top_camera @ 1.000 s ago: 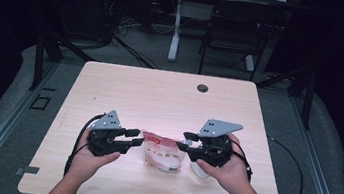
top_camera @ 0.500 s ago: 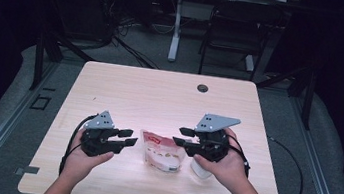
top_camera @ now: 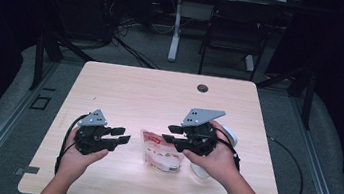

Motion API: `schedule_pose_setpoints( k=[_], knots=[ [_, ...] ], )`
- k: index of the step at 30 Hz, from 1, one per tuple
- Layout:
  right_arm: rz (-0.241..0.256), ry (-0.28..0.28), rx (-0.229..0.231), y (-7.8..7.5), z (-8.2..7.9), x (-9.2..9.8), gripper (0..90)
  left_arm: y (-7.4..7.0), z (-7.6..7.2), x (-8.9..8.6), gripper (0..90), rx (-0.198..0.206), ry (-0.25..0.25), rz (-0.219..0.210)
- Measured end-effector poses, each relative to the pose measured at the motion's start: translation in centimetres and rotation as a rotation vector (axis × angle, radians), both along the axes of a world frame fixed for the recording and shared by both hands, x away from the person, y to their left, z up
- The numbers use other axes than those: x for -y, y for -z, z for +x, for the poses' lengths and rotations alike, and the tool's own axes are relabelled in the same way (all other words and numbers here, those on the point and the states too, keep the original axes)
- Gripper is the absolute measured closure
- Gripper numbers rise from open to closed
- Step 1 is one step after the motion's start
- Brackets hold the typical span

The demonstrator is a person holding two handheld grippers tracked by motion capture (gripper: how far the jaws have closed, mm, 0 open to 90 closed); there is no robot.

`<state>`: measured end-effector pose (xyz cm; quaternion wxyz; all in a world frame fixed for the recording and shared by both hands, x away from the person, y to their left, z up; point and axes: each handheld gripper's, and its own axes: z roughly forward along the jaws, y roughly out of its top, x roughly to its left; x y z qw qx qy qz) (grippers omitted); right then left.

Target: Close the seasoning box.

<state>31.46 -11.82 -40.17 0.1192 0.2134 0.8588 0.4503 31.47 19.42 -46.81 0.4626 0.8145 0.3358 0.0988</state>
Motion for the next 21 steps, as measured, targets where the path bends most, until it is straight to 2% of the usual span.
schedule_pose_setpoints(
  k=[8,13,21],
  knots=[
    [-0.033,-0.027,0.007,-0.1,0.5,-2.0,67.6,0.0,0.1,-0.6,61.4,0.004,-0.016,0.002],
    [-0.054,-0.035,-0.002,0.0,0.8,-2.9,70.1,0.1,0.0,-0.6,61.4,0.014,-0.021,0.016],
    [-0.083,-0.051,-0.015,0.3,1.1,-4.0,73.7,0.1,0.1,-0.6,61.5,0.011,-0.020,0.015]
  ],
)
